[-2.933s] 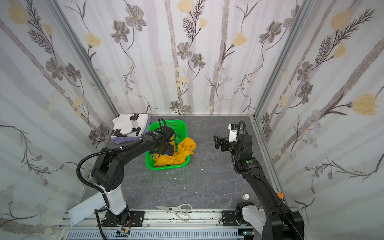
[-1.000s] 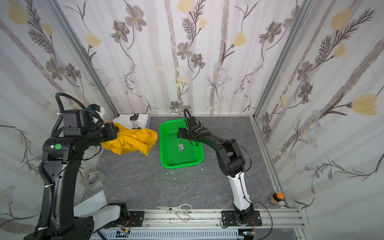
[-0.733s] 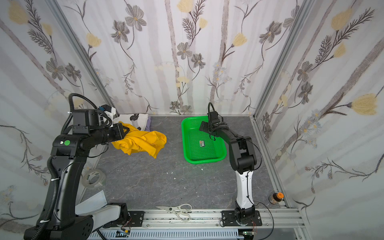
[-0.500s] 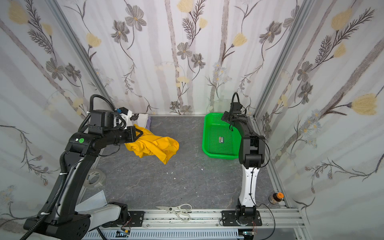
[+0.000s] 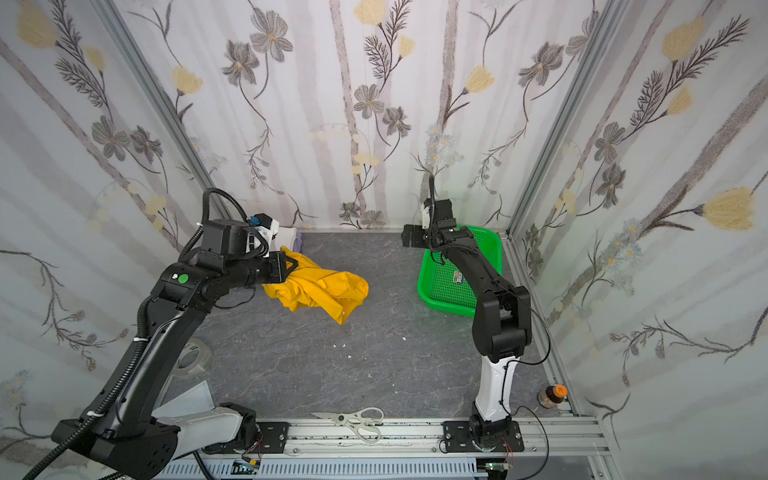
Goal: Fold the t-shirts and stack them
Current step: 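Lower the yellow t-shirt onto the table while the right gripper pushes the basket away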
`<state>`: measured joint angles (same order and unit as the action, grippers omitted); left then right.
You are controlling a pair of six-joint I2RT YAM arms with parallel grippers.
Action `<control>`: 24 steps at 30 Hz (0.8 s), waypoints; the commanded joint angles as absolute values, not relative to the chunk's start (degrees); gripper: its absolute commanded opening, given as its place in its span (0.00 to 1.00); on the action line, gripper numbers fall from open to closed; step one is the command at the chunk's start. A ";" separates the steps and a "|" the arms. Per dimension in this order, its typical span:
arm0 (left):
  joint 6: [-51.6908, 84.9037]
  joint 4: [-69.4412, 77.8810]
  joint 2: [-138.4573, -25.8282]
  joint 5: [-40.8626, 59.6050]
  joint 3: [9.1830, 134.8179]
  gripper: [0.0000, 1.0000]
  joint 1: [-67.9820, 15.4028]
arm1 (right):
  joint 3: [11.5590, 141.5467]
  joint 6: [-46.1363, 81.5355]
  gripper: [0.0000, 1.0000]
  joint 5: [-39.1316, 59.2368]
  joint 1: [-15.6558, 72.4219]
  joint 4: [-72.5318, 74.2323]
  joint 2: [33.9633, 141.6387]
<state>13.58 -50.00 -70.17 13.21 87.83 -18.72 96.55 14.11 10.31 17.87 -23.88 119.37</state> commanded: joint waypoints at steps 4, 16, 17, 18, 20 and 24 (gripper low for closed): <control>14.83 -45.93 -68.25 5.88 87.61 0.00 -18.11 | 85.17 20.07 1.00 15.44 27.27 -15.85 117.10; 16.68 -41.89 -68.70 16.19 83.68 0.00 -18.78 | 78.28 22.06 1.00 9.18 16.68 -14.61 120.13; 16.85 -41.48 -68.81 16.30 82.92 0.00 -19.21 | 78.75 21.61 1.00 9.22 15.69 -14.72 120.37; 17.03 -40.66 -68.83 16.40 81.32 0.00 -19.54 | 79.56 20.95 1.00 9.22 14.70 -14.85 120.84; 17.48 -39.10 -68.88 16.69 79.72 0.00 -20.17 | 80.98 19.11 1.00 10.53 13.18 -14.44 121.87; 18.09 -37.33 -69.55 17.58 78.43 0.00 -20.98 | 89.24 17.27 1.00 12.15 10.05 -17.36 128.00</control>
